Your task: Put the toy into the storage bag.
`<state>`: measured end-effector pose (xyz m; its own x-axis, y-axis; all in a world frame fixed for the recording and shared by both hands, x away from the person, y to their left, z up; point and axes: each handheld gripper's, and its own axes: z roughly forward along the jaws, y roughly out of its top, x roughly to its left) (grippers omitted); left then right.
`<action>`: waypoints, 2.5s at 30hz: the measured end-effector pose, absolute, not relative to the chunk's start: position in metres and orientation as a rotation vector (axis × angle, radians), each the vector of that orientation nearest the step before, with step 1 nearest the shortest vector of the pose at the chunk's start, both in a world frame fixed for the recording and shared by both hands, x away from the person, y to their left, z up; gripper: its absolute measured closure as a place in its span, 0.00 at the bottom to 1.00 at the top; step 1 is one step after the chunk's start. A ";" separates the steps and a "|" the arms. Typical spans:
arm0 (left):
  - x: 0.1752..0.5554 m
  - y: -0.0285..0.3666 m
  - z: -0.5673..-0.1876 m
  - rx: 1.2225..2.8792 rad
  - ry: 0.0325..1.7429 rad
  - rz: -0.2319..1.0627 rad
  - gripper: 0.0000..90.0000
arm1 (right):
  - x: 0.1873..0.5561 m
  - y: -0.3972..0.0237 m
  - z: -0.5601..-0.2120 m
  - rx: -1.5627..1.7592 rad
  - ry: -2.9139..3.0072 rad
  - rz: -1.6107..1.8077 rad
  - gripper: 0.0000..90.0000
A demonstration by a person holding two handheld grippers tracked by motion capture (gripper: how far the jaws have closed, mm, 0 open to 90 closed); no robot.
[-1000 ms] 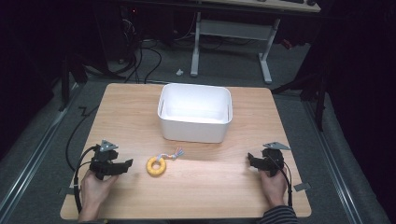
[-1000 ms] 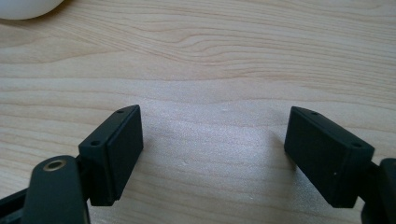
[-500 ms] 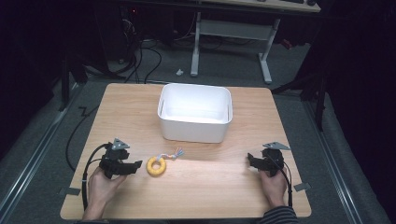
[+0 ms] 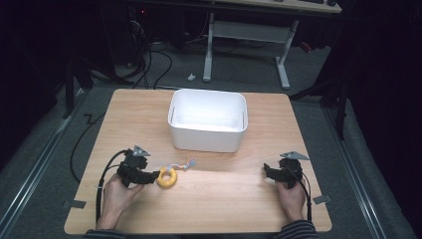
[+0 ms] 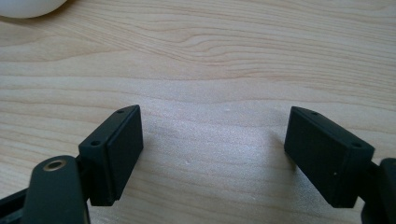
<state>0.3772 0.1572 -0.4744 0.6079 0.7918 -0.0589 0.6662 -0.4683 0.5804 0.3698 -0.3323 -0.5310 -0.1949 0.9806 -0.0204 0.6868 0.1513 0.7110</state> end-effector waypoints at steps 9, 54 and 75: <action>0.385 0.141 -0.482 2.324 1.140 0.263 0.47 | 0.370 -0.332 -0.531 1.586 1.948 0.795 0.22; 0.397 0.123 -0.503 2.442 1.142 0.259 0.72 | 0.369 -0.332 -0.531 1.580 1.952 0.795 0.22; 0.390 0.130 -0.493 2.420 1.099 0.281 0.74 | 0.369 -0.332 -0.531 1.574 1.958 0.796 0.22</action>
